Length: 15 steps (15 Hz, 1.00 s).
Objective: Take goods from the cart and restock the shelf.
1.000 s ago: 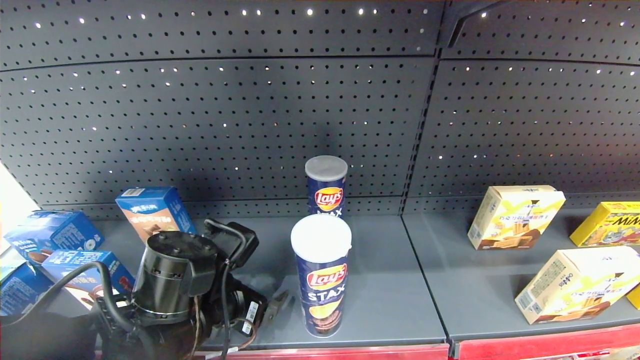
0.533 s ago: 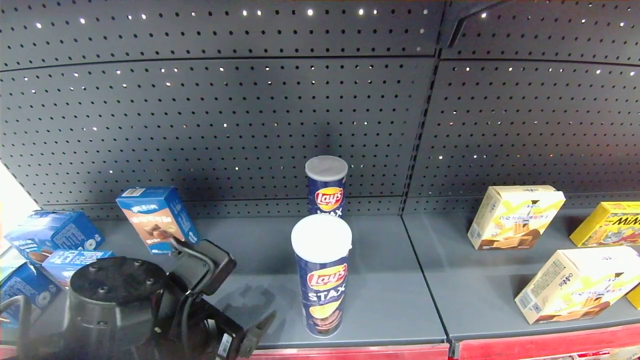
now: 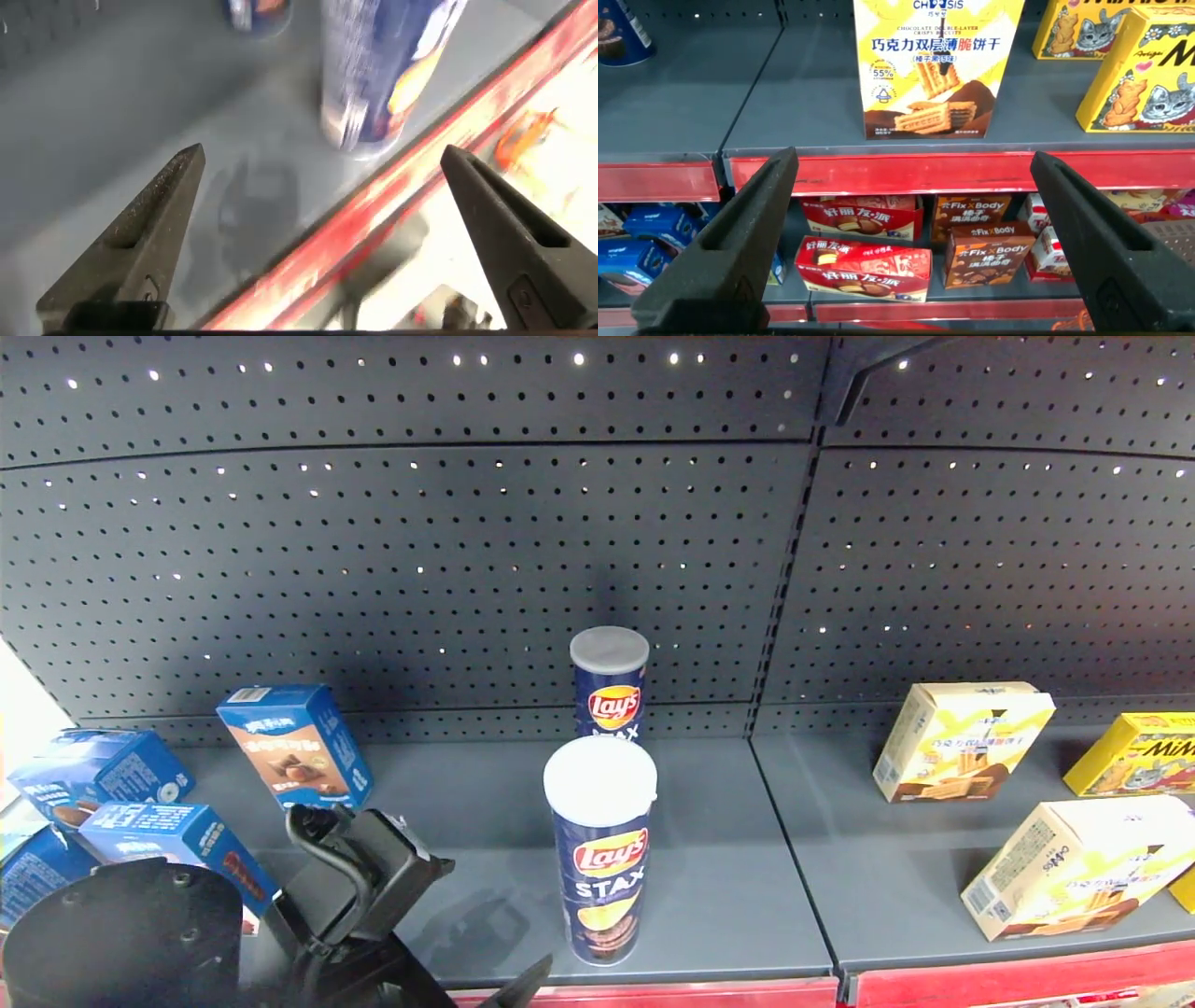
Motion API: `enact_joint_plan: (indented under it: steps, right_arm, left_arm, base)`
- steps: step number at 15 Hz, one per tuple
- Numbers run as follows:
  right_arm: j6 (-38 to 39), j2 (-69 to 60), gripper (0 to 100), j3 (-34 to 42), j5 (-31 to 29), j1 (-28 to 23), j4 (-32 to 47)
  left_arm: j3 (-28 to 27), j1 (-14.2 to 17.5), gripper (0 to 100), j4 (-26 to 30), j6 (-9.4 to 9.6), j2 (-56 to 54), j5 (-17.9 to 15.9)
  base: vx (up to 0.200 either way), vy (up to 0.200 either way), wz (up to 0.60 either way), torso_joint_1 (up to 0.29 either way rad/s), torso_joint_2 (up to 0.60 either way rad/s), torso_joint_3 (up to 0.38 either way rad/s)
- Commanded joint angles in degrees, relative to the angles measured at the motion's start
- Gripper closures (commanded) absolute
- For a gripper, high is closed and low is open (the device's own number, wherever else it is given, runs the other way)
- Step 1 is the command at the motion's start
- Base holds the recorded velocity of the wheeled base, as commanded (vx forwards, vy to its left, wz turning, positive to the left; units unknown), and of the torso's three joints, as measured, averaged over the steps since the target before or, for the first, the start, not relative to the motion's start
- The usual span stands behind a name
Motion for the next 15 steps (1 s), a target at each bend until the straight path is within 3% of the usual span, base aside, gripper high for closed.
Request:
enact_joint_plan:
  steps: [1,6,15]
  right_arm:
    - [0.0,0.1,0,0.0,0.0,0.1,0.0]
    - [0.0,0.1,0,0.0,0.0,0.1,0.0]
    - [0.0,0.1,0,0.0,0.0,0.1,0.0]
  left_arm:
    - [-0.5,0.1,0,-2.1,-0.04,2.8,-0.5]
    - [-1.1,0.4,0,-7.7,-0.22,9.5,-1.3]
    - [-2.6,5.2,0,-8.1,0.05,10.9,-1.4]
  base:
    - [0.000,0.000,0.00,0.000,0.00,0.000]
    - [0.000,0.000,0.00,0.000,0.00,0.000]
    - [0.000,0.000,0.00,0.000,0.00,0.000]
